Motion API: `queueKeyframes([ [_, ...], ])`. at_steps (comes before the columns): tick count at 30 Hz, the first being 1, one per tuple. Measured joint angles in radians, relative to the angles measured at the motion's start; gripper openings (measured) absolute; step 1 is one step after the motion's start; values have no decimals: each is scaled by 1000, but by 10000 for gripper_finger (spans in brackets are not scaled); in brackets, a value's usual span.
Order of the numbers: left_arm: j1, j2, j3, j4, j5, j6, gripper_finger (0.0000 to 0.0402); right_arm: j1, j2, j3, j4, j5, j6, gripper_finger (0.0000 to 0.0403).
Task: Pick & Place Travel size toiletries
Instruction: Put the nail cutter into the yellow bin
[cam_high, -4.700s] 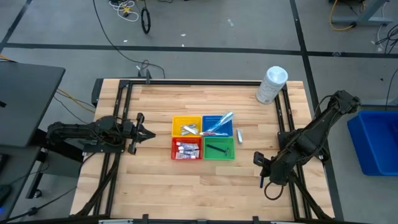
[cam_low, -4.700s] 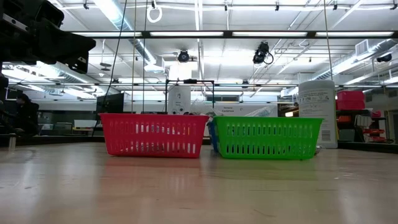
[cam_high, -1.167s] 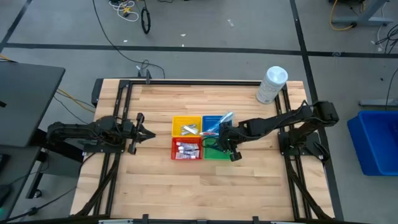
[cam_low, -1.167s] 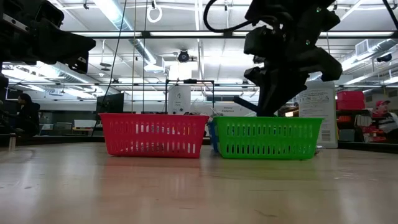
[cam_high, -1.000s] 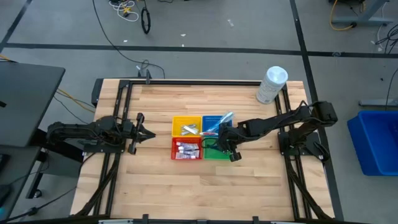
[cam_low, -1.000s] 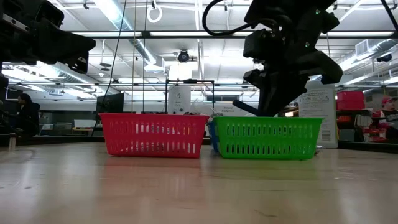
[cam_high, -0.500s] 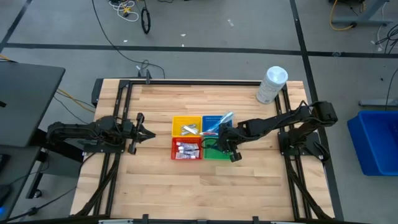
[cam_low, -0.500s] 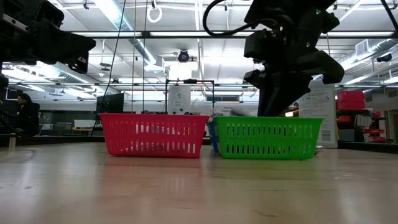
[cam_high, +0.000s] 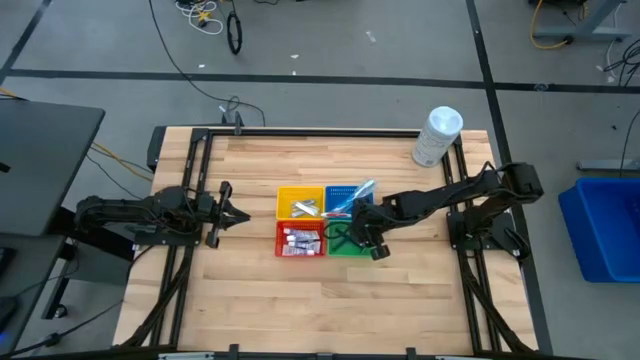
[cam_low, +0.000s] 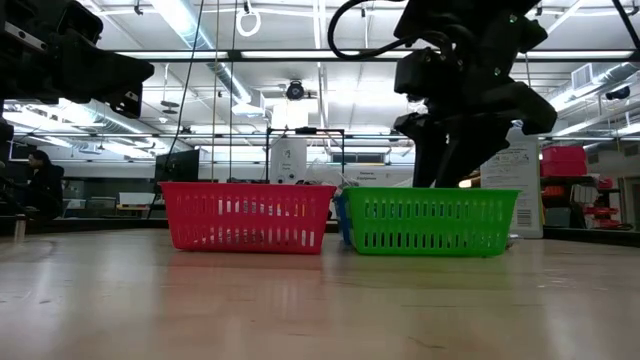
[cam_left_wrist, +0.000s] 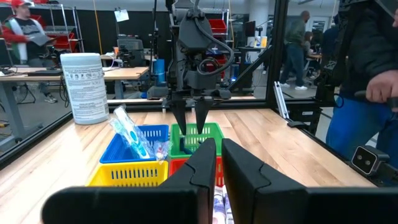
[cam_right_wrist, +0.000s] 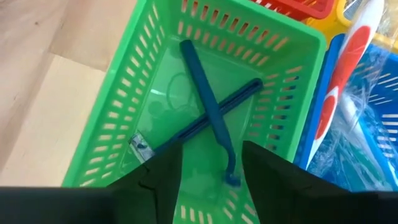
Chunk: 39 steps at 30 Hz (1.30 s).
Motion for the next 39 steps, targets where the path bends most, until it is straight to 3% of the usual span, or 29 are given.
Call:
queueKeyframes([
  [15,0,0,0,0,0,0,32,9,-219,0,-106,1,0,193],
  [29,0,0,0,0,0,0,32,8,-422,-3,-191,3,-8,165],
  [39,0,0,0,0,0,0,32,8,-519,-133,-187,3,-8,145],
])
